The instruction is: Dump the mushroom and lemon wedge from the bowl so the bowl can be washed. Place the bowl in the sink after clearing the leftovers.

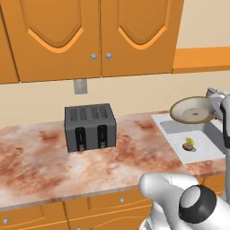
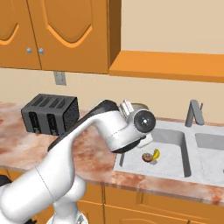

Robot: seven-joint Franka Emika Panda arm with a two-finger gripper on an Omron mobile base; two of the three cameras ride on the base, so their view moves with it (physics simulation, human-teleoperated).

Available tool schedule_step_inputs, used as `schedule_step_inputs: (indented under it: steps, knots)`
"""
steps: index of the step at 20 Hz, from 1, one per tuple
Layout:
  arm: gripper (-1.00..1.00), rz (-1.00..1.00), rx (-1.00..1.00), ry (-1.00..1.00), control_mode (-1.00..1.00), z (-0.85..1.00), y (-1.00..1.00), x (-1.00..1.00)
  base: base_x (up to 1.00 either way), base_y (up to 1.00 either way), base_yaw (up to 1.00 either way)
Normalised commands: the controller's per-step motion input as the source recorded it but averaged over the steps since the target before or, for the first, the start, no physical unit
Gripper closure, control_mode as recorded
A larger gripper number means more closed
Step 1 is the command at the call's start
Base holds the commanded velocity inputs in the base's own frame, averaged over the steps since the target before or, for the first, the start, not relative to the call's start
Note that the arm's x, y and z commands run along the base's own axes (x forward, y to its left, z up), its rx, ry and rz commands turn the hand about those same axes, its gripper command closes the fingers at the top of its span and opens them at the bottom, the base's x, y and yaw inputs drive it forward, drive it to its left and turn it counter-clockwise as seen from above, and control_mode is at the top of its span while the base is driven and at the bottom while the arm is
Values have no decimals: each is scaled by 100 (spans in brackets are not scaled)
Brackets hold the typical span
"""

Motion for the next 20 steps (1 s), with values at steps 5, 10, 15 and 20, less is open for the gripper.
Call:
schedule_step_inputs:
  steps: [5, 10, 15, 20]
  knots:
    - [100, 0, 6, -7, -100, -10, 100, -25, 0, 0, 0]
    - [100, 0, 23, 6, -100, 0, 86, -40, 0, 0, 0]
    - [100, 0, 2, 0, -100, 2, 34, -1, 0, 0, 0]
    - [100, 0, 4, 13, -100, 35, 83, -4, 0, 0, 0]
